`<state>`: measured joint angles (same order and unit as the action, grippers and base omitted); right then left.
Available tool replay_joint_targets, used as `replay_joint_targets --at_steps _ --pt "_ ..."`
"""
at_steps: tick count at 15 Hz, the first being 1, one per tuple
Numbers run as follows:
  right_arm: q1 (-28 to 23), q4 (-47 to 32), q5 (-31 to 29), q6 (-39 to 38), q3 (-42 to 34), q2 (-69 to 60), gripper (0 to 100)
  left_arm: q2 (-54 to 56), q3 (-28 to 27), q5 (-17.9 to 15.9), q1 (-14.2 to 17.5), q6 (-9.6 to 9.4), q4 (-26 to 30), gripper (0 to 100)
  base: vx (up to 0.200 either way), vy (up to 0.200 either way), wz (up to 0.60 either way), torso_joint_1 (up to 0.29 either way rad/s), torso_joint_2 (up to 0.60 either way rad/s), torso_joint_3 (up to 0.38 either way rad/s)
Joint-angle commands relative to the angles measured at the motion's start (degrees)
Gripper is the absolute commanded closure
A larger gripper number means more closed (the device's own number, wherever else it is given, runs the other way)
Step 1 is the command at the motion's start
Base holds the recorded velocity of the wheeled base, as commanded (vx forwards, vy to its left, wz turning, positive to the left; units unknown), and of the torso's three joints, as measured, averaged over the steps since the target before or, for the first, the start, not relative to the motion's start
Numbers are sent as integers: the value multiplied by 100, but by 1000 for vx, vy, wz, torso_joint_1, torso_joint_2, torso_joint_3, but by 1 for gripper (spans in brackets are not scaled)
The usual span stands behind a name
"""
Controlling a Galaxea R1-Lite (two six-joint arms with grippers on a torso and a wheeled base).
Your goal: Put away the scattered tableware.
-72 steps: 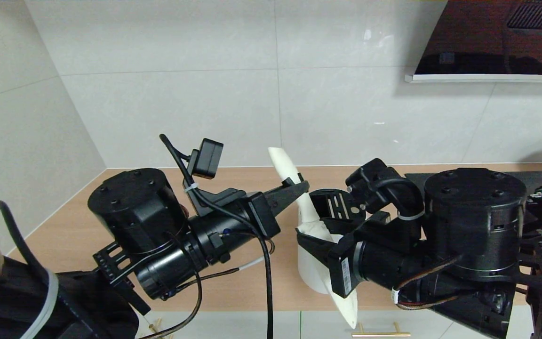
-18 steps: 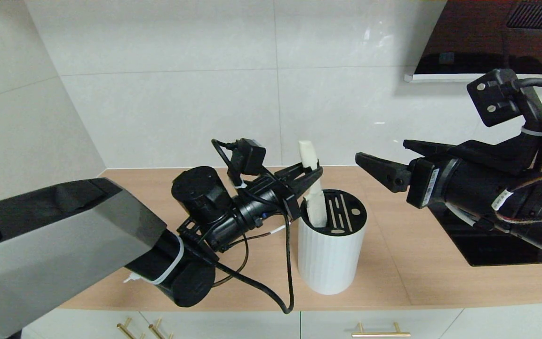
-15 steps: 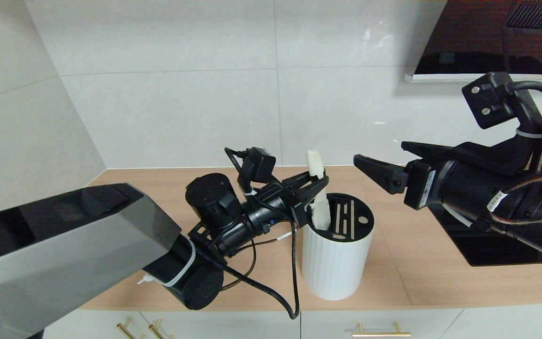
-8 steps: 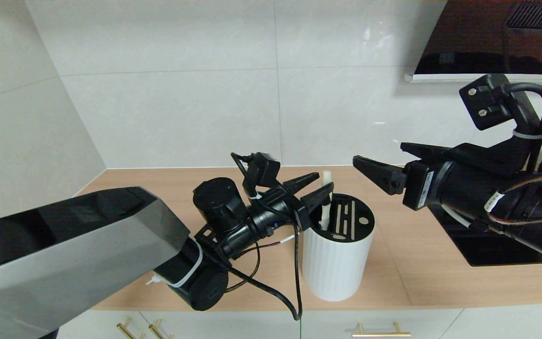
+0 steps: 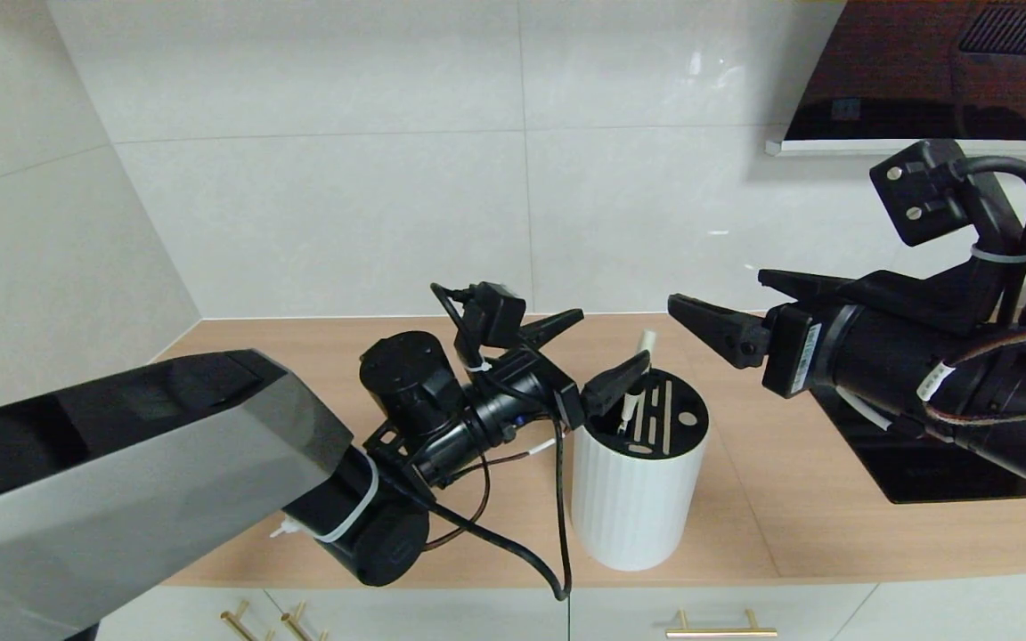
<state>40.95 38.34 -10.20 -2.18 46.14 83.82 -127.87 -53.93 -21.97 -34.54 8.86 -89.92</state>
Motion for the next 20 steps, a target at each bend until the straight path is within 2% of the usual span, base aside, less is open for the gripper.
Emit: replay_joint_targets --at_steps 1,2,4,5,7,10,11,13,14,15,17,19,20 --pt "-8 7 1 -2 9 -15 0 421 225 -1 -1 10 -8 0 0 0 0 0 0 0" --pt "-78 33 -8 -2 9 -33 0 860 480 -1 43 45 -8 0 0 0 0 0 0 0" --pt "-236 60 -52 -10 26 -129 0 1959 1183 -18 272 344 -8 0 0 0 0 0 0 0" --pt "-491 60 -52 -28 26 -270 0 2565 1649 -71 562 450 -8 0 0 0 0 0 0 0" --pt "-1150 60 -52 -98 -123 -665 0 3514 2545 -62 1142 502 -8 0 0 0 0 0 0 0" --pt "-2135 42 106 -151 -1090 -1834 0 4868 3943 -80 1924 520 -8 0 0 0 0 0 0 0" --pt "-2513 24 212 -151 -1406 -2371 0 5360 4251 -80 2030 590 -8 0 0 0 0 0 0 0" --pt "-3163 -11 757 -142 -1995 -3372 0 6318 4760 -53 2030 757 141 0 0 0 0 0 0 0" --pt "-3418 -99 950 -133 -2206 -3838 0 6907 4945 -36 2047 819 563 0 0 0 0 0 0 0" --pt "-3594 -406 1012 -133 -2303 -4304 0 7636 5050 35 2047 863 1249 0 0 0 0 0 0 0" --pt "-3611 -1399 1020 -133 -2320 -5130 0 9113 4954 184 2056 872 2919 0 0 0 0 0 0 0" --pt "-3603 -2436 1020 -107 -2285 -6000 0 11064 4321 210 2074 968 5459 0 0 0 0 0 0 0" --pt "-3603 -2753 1020 -107 -2311 -6308 0 11873 3899 184 2144 1144 6759 0 0 0 0 0 0 0"
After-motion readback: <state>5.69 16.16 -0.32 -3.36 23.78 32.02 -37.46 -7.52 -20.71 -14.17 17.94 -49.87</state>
